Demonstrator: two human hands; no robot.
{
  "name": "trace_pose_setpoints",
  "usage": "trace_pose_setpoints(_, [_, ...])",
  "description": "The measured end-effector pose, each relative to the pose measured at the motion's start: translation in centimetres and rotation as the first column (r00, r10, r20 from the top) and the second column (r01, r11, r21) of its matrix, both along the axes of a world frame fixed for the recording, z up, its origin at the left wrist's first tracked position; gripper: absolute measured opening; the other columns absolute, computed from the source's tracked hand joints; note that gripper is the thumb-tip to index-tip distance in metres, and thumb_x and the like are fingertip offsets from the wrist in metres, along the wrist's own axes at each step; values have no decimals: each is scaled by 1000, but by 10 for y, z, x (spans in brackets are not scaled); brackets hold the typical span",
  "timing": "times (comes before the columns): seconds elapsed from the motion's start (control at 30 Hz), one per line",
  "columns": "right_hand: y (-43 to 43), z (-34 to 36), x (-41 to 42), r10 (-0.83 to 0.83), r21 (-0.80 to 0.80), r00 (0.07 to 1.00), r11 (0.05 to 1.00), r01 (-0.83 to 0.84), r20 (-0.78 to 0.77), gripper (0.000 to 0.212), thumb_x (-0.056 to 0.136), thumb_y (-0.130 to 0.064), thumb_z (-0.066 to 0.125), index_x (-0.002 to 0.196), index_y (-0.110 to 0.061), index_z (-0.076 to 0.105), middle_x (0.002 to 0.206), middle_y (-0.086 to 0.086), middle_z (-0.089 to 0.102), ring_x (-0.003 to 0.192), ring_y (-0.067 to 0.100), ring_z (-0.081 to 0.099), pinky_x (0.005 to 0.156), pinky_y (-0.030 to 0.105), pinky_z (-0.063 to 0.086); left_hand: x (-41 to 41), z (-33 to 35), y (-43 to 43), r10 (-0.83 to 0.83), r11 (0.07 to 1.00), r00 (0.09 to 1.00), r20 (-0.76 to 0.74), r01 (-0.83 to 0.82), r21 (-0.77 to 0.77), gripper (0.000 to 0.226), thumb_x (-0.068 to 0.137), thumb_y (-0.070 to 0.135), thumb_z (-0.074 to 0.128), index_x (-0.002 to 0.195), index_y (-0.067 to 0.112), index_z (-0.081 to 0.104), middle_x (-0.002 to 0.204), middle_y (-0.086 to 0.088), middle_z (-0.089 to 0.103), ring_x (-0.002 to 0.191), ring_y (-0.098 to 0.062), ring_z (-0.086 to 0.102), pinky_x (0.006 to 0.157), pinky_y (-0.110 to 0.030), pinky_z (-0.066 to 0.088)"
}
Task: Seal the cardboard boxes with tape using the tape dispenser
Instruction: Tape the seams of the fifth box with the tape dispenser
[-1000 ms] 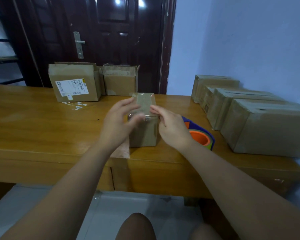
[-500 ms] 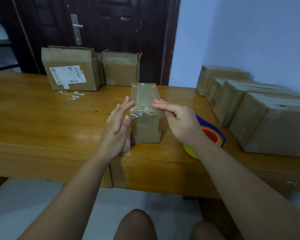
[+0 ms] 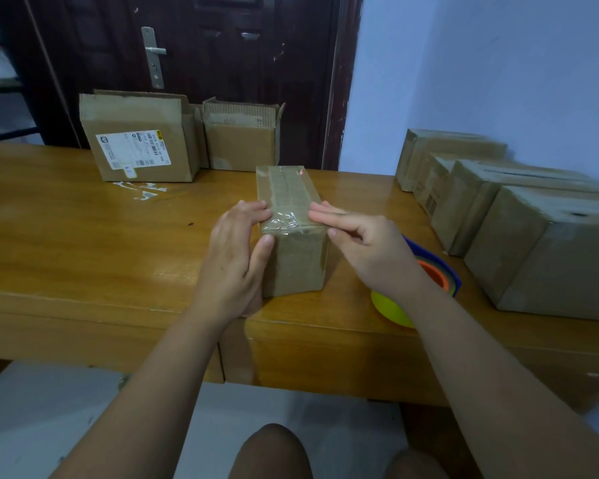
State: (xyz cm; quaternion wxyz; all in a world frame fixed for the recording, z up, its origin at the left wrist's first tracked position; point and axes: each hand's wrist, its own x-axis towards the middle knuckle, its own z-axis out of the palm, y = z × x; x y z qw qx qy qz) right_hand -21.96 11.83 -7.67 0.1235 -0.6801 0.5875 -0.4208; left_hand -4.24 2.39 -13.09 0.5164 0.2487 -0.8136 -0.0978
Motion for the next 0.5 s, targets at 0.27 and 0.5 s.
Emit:
trace_pose_setpoints(0.27, [1,-1,-4,36,19,999,999,-36,-2,44,97,3,43,130,-21,56,128,-25,46,123,-18,31,102,-1,22,2,1,-5,26,998,999,48,-24,-52,49,97,47,35,122,8,51,130,-5,50,125,-24,43,105,-21,25])
trace_pose_setpoints(0.5, [-2,-3,-3,17,-28,999,999,-16,31,37,95,-2,51,128,-18,58,126,-21,49,122,-15,35,105,5,28,-1,4,-5,79,990,995,55,-71,-119,42,94,37,43,115,2,54,123,-14,55,117,-24,47,101,-29,31])
